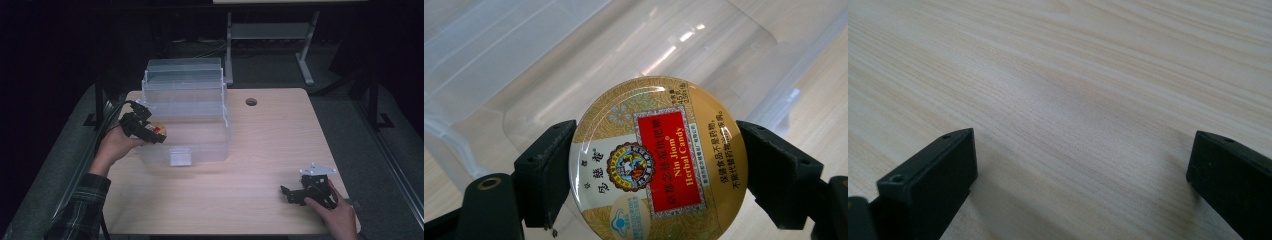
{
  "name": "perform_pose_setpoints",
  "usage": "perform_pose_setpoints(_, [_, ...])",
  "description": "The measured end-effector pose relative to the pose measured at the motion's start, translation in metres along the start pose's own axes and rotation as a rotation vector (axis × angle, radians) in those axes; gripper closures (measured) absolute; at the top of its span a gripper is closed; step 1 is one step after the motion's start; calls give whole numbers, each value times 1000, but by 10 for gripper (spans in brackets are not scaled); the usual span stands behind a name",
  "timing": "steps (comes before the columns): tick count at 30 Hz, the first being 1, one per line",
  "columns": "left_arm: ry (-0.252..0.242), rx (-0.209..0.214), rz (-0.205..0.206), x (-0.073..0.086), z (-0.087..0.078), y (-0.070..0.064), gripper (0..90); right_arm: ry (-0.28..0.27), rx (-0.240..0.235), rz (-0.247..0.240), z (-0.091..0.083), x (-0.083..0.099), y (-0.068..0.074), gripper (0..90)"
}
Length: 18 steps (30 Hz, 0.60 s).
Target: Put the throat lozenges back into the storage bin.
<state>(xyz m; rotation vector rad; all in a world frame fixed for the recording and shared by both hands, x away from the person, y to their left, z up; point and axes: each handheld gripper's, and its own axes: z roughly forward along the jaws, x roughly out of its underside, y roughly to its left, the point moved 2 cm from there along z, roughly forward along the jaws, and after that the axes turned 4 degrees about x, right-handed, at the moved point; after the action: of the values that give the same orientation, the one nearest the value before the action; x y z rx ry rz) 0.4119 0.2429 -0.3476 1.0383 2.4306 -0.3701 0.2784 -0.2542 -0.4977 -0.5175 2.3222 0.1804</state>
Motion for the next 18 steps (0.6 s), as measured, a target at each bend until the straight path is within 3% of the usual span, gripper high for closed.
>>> perform_pose_setpoints(18, [6, -26, -59, 11, 2, 21, 196, 0, 0, 0, 0, 0, 0, 0])
